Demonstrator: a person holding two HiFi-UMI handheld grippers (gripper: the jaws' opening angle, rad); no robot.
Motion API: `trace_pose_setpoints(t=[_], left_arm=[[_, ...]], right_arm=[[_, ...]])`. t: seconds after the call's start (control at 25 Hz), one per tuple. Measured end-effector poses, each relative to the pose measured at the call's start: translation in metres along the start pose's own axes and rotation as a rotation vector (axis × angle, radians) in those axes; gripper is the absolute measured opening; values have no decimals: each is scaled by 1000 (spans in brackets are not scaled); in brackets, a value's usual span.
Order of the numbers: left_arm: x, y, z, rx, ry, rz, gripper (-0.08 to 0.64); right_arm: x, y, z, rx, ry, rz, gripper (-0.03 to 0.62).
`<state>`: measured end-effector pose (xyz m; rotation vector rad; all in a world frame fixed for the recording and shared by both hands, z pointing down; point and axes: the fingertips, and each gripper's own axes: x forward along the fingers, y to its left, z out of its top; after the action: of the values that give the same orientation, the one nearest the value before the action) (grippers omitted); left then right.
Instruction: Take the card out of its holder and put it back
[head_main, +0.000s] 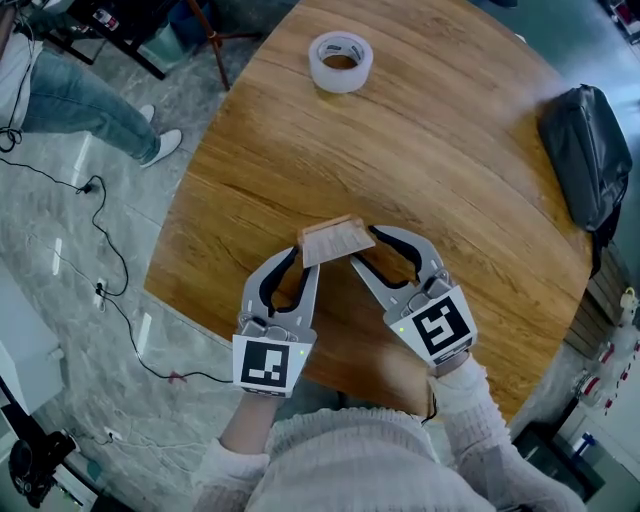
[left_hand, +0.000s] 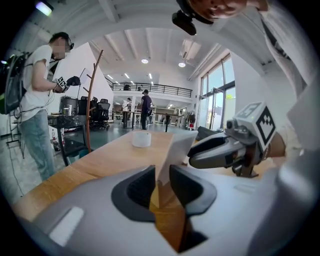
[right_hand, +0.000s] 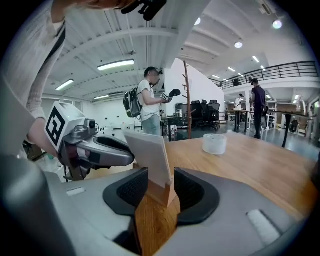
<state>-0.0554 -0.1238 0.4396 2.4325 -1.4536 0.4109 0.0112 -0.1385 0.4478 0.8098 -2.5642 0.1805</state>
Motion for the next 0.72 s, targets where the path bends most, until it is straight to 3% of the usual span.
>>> trace_pose_setpoints(t=[0.2,0.4,0.72], left_arm=[[6,-2,2,-4,0,-19,81],[8,1,5,-7,-11,-11,81],[8,3,5,-4,-22,1,81]], right_arm=[[3,1,7,1,-24,18,140],[6,-4,10,-32,-20,-3,82],[7,-2,11,-45,-11,-16,78]])
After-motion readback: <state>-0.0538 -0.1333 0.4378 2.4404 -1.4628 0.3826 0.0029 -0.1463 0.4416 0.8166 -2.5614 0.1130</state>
